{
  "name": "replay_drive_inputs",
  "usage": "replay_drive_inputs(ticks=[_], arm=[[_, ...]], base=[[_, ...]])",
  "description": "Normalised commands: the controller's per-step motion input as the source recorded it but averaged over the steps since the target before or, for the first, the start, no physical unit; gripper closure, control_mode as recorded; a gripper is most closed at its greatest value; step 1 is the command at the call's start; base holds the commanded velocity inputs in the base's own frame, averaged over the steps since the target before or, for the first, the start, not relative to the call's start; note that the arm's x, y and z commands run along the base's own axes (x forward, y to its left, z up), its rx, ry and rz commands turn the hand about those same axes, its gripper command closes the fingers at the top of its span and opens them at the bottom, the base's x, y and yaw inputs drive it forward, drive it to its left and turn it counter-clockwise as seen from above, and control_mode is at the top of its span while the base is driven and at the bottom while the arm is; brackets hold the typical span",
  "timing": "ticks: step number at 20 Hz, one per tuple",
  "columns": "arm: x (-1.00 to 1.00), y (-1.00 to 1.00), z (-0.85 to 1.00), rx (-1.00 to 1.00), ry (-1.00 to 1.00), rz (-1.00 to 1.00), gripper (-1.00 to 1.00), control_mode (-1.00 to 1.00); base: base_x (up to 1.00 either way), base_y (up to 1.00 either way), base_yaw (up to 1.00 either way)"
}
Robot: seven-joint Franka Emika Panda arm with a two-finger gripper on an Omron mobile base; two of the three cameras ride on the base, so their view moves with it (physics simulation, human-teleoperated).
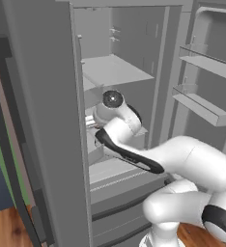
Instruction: Pick the pear and peach from the fridge and place them on the plate next to the blender to make a fruit smoothie.
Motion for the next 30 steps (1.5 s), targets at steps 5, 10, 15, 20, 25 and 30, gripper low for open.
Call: replay_drive_inputs(ticks=[5,10,15,20,25,30], arm=[[-0.99,-0.62,0.11,-0.04,0.16,-0.12,1.0,-1.0],[-1.0,-0.97,0.04,0.02,-0.12,-0.05,1.0,-1.0],[-0.75,-0.49,0.42,0.13,-0.34,0.0,1.0,-1.0],[-0.2,-0.32,0.15,0.19,-0.16,0.0,1.0,-1.0],[-0.02,-0.39,0.17,0.07,0.0,-0.01,1.0,-1.0],[-0.11,0.0,0.0,0.0,0.0,0.0,1.0,-1.0]], base=[[0.0,0.0,0.0],[0.0,0.0,0.0],[0.0,0.0,0.0],[0.0,0.0,0.0],[0.0,0.0,0.0],[0.0,0.0,0.0]])
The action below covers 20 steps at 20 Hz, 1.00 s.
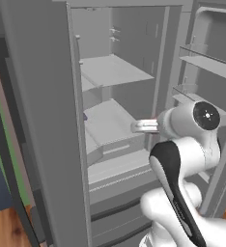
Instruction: Pick the pear and peach from the fridge and place them on the plate next to the blender to make a fruit smoothie.
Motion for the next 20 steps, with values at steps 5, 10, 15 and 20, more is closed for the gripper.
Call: replay_drive_inputs(ticks=[5,10,15,20], arm=[[-0.13,-0.04,0.0,0.0,0.01,0.0,1.0,1.0],[0.0,0.0,0.0,0.0,0.0,0.0,1.0,1.0],[0.0,0.0,0.0,0.0,0.0,0.0,1.0,1.0],[0.0,0.0,0.0,0.0,0.0,0.0,1.0,1.0]], base=[[-0.74,-0.34,0.06],[-0.98,-0.14,0.55],[-0.63,0.0,0.93],[-0.38,0.43,0.95]])
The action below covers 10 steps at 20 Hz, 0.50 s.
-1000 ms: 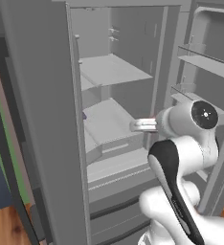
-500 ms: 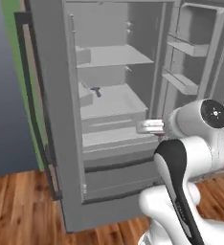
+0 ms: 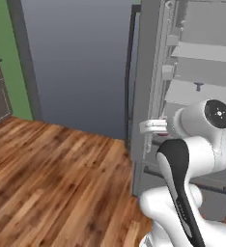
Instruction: Pick the pear and peach from the fridge and place them on the plate next to the blender to make a fruit smoothie.
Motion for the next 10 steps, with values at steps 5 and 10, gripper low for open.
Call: replay_drive_inputs(ticks=[5,10], arm=[[0.0,0.0,0.0,0.0,0.0,0.0,1.0,1.0],[0.0,0.0,0.0,0.0,0.0,0.0,1.0,1.0]], base=[[-0.25,0.91,0.84],[0.26,1.0,0.62]])
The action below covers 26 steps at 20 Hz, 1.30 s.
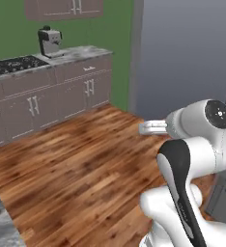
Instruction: Pick the pear and peach from the fridge and place them on the plate next to the blender to make a fruit smoothie.
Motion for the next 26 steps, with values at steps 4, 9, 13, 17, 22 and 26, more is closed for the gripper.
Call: replay_drive_inputs(ticks=[4,9,13,17,22,26], arm=[[0.0,0.0,0.0,0.0,0.0,0.0,1.0,1.0],[0.0,0.0,0.0,0.0,0.0,0.0,1.0,1.0],[0.0,0.0,0.0,0.0,0.0,0.0,1.0,1.0],[0.0,0.0,0.0,0.0,0.0,0.0,1.0,1.0],[0.0,0.0,0.0,0.0,0.0,0.0,1.0,1.0],[0.0,0.0,0.0,0.0,0.0,0.0,1.0,1.0]], base=[[0.97,1.0,0.28],[1.0,1.0,0.09],[1.0,1.0,0.05],[1.0,0.47,0.01],[1.0,-0.23,0.01],[1.0,0.53,0.0]])
